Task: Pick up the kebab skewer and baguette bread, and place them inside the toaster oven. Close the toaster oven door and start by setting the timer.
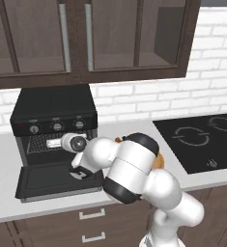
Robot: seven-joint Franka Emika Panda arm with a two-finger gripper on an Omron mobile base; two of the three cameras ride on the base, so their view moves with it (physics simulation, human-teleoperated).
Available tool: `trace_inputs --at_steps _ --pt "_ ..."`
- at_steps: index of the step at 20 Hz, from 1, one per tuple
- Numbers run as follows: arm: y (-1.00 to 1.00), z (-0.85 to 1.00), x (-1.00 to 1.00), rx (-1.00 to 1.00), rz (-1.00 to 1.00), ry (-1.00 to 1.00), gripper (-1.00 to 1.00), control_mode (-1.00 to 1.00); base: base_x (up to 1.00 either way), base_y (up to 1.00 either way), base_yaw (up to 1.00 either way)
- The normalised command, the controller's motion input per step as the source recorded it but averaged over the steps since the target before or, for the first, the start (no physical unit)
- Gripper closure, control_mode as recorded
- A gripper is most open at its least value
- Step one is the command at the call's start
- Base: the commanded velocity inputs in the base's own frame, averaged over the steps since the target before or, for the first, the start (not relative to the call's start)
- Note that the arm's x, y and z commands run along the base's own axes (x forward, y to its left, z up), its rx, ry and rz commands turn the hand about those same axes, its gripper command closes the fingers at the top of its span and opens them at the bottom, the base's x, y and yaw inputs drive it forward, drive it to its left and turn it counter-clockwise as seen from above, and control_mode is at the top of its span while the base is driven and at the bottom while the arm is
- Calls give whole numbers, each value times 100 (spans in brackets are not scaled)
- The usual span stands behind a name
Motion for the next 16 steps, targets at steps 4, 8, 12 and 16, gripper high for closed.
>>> trace_inputs --at_steps 4,8,12,16 --pt "0 -29 -13 0 0 19 -100 -100 0 0 0" --pt "0 -37 -33 0 -1 29 -100 -100 0 0 0" --pt "0 -75 -74 0 -3 18 -100 -100 0 0 0" --pt "12 -86 -94 0 -10 9 -100 -100 0 0 0"
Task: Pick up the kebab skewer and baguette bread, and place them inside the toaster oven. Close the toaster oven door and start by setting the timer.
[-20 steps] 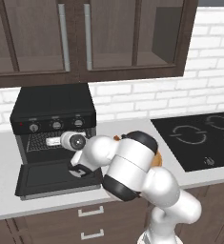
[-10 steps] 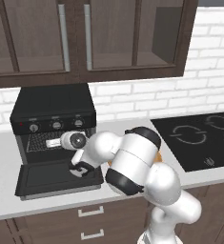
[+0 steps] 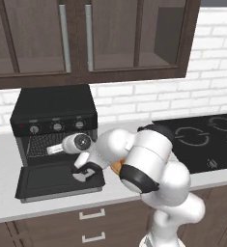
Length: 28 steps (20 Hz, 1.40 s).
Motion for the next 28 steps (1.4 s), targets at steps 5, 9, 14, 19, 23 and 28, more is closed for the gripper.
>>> trace_inputs --at_steps 5,9,14,19,23,28 --pt "15 -71 -92 0 -11 15 -100 -100 0 0 0" --pt "17 -55 -89 0 -14 25 -100 -100 0 0 0" --pt "4 -59 -86 0 -9 20 -100 -100 0 0 0" --pt "0 -58 -77 0 -6 17 -100 -100 0 0 0" --pt "0 -40 -67 0 -4 13 -100 -100 0 0 0" --pt "0 -13 -34 0 -1 7 -100 -100 0 0 0"
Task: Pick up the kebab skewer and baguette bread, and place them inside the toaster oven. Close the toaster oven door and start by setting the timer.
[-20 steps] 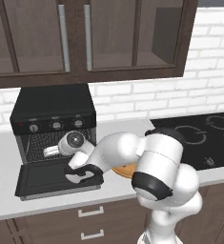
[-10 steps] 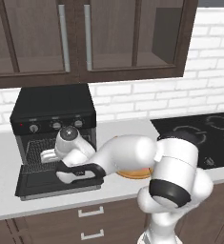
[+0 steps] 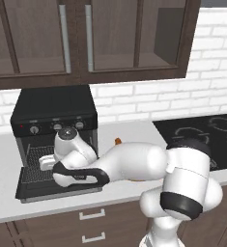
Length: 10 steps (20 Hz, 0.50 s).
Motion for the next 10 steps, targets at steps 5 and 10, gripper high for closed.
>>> trace_inputs --at_steps 5,10 --pt "0 0 -18 0 0 0 -100 -100 0 0 0" --pt "0 -9 -66 -1 0 14 -100 -100 0 0 0"
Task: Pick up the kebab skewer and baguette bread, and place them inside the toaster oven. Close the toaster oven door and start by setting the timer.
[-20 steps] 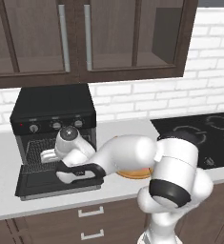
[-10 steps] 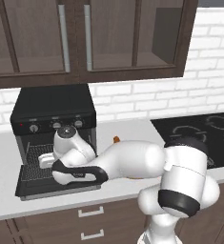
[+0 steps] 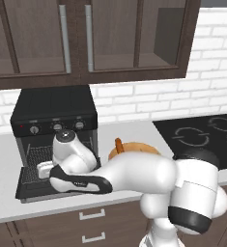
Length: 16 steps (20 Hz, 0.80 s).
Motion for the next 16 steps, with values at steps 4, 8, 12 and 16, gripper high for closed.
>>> trace_inputs --at_steps 4,8,12,16 --pt "-5 2 -16 0 -4 5 -100 -100 0 0 0" --pt "-46 52 -11 0 -6 4 -100 -100 0 0 0" --pt "-81 29 -44 0 -12 6 -100 -100 0 0 0" --pt "-96 8 -43 0 -13 9 -100 -100 0 0 0"
